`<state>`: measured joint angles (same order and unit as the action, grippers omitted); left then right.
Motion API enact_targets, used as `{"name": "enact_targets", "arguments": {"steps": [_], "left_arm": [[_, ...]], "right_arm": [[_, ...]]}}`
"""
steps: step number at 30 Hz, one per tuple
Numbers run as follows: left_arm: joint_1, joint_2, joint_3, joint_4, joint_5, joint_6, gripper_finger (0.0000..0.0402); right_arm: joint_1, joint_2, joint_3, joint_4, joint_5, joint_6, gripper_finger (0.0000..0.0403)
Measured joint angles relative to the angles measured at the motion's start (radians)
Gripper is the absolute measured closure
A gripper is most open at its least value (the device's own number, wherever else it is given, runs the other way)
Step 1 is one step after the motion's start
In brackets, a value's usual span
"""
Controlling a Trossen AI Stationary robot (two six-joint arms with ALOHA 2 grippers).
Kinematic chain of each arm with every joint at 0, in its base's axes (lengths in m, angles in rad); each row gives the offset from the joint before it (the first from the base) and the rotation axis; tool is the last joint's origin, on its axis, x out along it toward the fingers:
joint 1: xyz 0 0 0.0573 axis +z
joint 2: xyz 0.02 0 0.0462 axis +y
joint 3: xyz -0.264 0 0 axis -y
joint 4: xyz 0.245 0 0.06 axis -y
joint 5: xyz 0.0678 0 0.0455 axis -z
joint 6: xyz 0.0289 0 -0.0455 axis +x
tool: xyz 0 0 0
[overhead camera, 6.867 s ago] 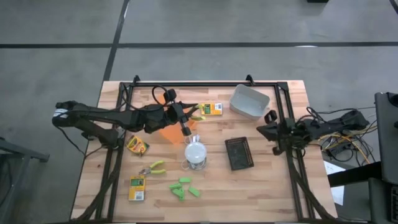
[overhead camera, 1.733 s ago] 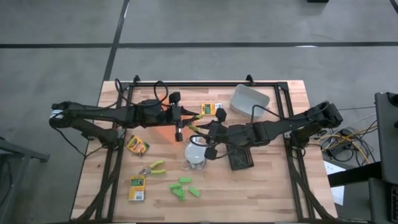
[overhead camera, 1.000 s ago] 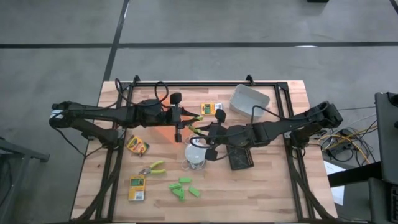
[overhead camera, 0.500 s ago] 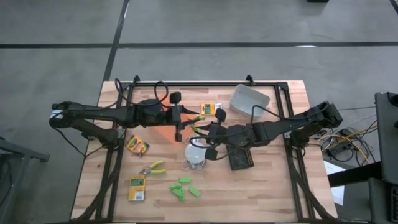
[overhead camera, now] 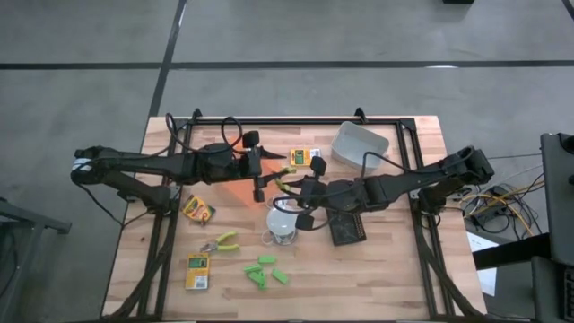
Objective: Pick & Place School Supplies
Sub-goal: Put the green punch plier into the gray bin
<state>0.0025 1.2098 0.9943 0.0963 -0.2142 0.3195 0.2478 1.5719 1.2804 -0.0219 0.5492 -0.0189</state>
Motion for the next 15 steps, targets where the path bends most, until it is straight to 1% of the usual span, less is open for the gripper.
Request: {"name": "enact_targets", "arguments": {"steps": [2,4,6,8,12,14,15], "left_arm": [[0.0,-0.001,0.0,0.0,0.0,0.008,0.0207],[0.0,-0.003,0.0,0.0,-0.016,0.032,0.0207],[0.0,-0.008,0.0,0.0,-0.082,0.064,0.0208],[0.0,-0.017,0.0,-0.002,-0.201,0.074,0.0209],[0.001,-0.046,0.0,-0.001,-0.493,0.105,0.0209],[0.002,-0.066,0.0,-0.001,-0.585,0.158,0.0209],[0.002,-0.078,0.0,-0.006,-0.595,0.178,0.0209]], "right_arm": [[0.0,0.0,0.0,0.0,0.004,0.0,0.0349],[0.001,0.0,0.0,0.0,0.04,0.0,0.0349],[0.002,0.0,0.001,-0.002,0.088,-0.007,0.0349],[0.002,-0.002,0.003,-0.006,0.113,-0.011,0.0349],[0.003,-0.011,0.003,-0.007,0.12,-0.01,0.0349],[0.003,-0.014,0.003,-0.007,0.157,-0.01,0.0349],[0.003,-0.014,0.003,-0.007,0.188,-0.01,0.0349]]}}
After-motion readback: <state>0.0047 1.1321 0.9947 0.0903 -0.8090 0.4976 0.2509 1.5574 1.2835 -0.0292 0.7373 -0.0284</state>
